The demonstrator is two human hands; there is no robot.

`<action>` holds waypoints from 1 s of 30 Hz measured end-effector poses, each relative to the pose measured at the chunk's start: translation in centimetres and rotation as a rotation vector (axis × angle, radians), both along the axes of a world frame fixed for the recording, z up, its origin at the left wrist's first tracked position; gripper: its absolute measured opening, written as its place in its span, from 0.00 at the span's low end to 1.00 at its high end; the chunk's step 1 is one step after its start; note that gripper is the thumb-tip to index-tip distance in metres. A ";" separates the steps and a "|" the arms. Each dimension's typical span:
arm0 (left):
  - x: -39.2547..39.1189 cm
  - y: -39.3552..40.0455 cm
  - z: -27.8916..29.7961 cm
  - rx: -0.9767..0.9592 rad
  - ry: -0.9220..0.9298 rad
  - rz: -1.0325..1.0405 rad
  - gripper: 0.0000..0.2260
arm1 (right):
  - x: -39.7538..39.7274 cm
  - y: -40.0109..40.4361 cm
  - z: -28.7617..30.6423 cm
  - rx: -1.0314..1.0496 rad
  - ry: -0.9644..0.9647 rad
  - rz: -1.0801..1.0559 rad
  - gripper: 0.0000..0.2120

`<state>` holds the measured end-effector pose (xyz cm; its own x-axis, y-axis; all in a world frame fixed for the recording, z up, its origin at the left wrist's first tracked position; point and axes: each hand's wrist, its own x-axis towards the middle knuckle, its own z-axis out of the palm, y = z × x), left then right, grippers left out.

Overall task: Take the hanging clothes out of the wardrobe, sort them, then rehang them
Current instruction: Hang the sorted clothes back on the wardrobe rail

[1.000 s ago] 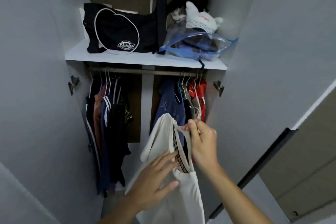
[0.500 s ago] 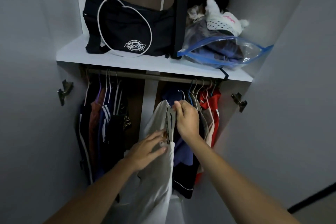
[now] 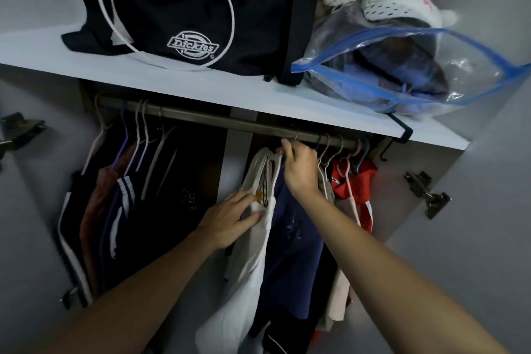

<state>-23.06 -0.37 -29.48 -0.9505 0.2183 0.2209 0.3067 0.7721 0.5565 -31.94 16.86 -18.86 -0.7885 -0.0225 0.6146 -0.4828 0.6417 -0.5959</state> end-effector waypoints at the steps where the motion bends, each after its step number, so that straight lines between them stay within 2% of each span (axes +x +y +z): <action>1: -1.2 0.3 -0.4 0.002 0.021 0.018 0.40 | -1.4 0.1 -0.1 -0.003 -0.002 -0.005 0.20; 4: -4.4 1.4 -1.4 -0.029 0.052 0.070 0.32 | -4.8 0.1 -0.7 -0.024 0.026 -0.020 0.23; 8: -6.7 2.5 -2.8 -0.062 0.027 0.106 0.32 | -7.3 0.1 -2.5 -0.037 0.026 -0.026 0.23; 12: -7.6 2.8 -4.1 -0.093 0.004 0.094 0.28 | -8.1 0.6 -4.1 -0.028 -0.030 -0.026 0.20; 15: -8.5 3.1 -4.1 -0.102 -0.015 0.088 0.30 | -9.1 1.2 -4.3 -0.045 -0.063 -0.041 0.20; 19: -9.4 4.1 -4.5 -0.123 -0.077 0.072 0.40 | -9.5 2.5 -4.4 0.021 -0.078 -0.096 0.21; 26: -11.5 8.5 -3.6 -0.154 -0.145 -0.043 0.30 | -9.4 5.2 -3.6 0.155 -0.062 -0.216 0.21; 30: -11.4 8.3 -2.1 -0.154 -0.163 -0.009 0.35 | -8.1 6.4 -2.4 0.217 -0.094 -0.233 0.20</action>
